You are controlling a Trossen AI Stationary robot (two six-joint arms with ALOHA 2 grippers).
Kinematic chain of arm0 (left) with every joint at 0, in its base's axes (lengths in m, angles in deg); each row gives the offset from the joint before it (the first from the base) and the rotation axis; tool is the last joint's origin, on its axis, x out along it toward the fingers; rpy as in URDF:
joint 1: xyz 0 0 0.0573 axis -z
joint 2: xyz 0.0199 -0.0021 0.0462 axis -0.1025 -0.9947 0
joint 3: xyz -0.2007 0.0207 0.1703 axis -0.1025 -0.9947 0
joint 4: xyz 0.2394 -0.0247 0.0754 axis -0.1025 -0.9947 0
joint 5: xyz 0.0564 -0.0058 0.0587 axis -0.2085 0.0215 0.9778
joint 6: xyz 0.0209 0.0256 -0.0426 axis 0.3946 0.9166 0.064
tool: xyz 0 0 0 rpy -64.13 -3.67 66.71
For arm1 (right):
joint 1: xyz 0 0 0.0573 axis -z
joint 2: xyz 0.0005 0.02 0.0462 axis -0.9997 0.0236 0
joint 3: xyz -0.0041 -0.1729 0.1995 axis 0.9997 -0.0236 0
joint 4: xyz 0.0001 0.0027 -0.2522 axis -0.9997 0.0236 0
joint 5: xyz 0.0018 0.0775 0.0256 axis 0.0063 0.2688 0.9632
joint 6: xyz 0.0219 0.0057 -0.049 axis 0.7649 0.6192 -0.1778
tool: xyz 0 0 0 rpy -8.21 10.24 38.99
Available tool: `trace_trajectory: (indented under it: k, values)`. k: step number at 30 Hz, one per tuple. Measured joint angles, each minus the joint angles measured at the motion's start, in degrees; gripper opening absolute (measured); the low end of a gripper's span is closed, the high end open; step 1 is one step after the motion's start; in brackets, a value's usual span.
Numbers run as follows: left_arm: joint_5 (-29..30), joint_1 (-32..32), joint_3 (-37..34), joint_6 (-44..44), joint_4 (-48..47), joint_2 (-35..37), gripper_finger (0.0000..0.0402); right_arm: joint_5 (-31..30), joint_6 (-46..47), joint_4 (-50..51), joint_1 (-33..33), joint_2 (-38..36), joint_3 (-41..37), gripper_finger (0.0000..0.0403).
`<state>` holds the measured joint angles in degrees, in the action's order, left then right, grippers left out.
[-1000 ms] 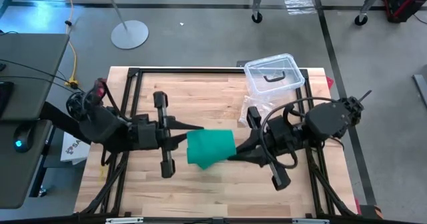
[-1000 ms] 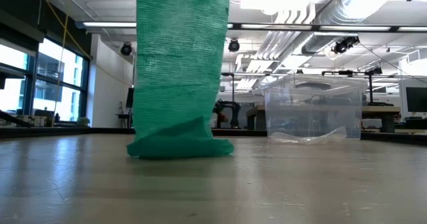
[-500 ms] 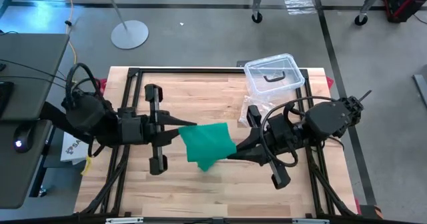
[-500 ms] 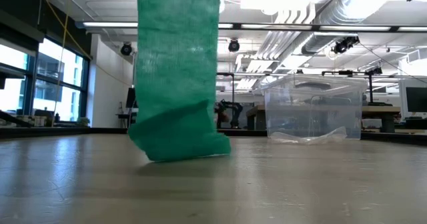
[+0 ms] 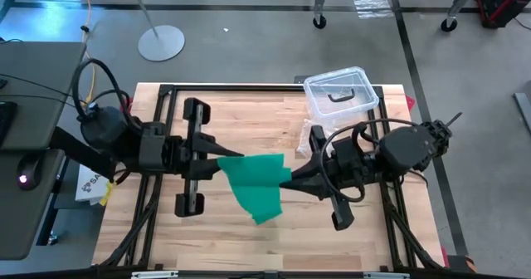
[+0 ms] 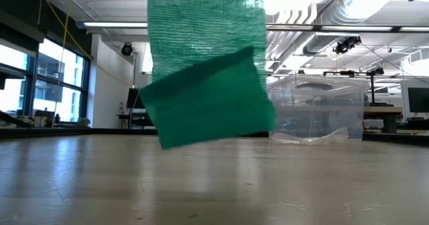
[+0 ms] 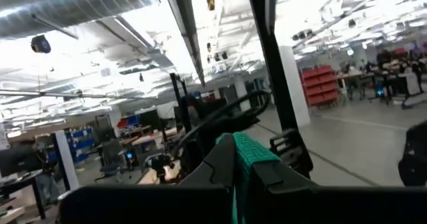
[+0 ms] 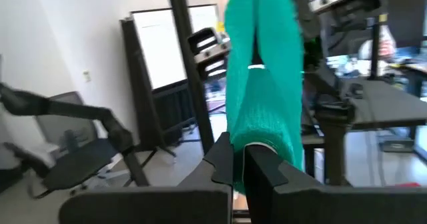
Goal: Roll bandage
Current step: Roll the green bandage
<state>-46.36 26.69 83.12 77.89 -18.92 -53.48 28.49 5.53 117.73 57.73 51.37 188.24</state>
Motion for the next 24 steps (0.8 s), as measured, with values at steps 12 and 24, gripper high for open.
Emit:
trace_trajectory:
  k: [12, 24]
  values:
    - [-4.04, -0.04, 0.00, 2.69, -1.77, 0.00, 0.0000, -6.85, 7.43, 4.05, 2.21, 0.00, 0.00, 0.0003]
    - [3.26, -1.41, 0.00, 9.82, -7.90, 0.04, 0.0000, 5.73, 8.92, 4.15, 2.67, 0.52, -0.02, 0.0003]
